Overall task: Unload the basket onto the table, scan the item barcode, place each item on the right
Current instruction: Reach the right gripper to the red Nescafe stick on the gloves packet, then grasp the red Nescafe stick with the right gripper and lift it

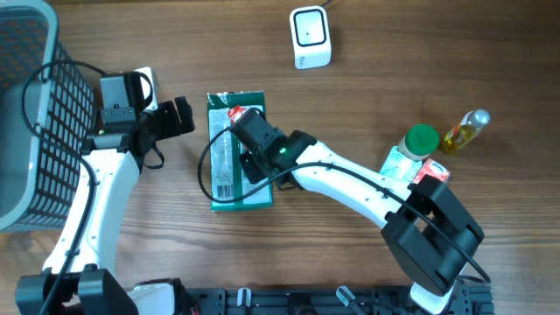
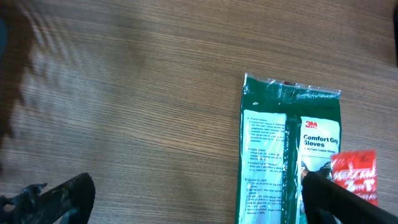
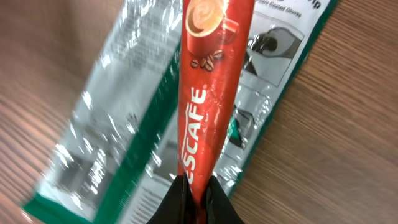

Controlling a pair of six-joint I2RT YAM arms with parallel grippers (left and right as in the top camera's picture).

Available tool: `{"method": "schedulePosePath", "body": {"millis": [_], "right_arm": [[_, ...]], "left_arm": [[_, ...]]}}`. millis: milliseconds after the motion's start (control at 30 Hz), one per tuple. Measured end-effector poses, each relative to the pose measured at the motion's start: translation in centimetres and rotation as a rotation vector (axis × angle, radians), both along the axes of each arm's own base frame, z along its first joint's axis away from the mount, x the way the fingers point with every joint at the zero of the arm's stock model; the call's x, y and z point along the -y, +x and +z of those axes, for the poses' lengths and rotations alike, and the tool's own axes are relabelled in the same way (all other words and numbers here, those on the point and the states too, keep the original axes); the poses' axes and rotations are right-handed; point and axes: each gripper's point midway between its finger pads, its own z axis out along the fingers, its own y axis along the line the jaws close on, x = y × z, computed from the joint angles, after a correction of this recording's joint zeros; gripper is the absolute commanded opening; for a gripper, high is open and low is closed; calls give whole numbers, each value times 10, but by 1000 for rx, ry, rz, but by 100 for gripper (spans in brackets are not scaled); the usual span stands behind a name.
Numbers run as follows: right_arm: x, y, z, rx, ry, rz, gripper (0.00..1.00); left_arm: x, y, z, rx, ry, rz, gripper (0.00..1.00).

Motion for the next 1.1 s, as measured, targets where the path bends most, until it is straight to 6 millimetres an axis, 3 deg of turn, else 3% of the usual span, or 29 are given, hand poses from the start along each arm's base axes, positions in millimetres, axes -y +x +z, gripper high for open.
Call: {"method": "schedulePosePath", "body": {"millis": [200, 467, 667, 833, 1100], "right_arm": [[4, -4, -3, 43, -80, 181, 4], [-29, -27, 14, -161, 233, 292, 4], [-15, -22, 44, -394, 523, 266, 6], [-25, -26, 59, -448, 615, 264, 11], [-28, -27, 64, -492, 644, 227, 6]], "left_arm": [[0, 0, 0, 0, 0, 0, 100], [0, 0, 0, 0, 0, 0, 100], [0, 0, 0, 0, 0, 0, 100], [0, 0, 0, 0, 0, 0, 100], [0, 0, 0, 0, 0, 0, 100]]}}
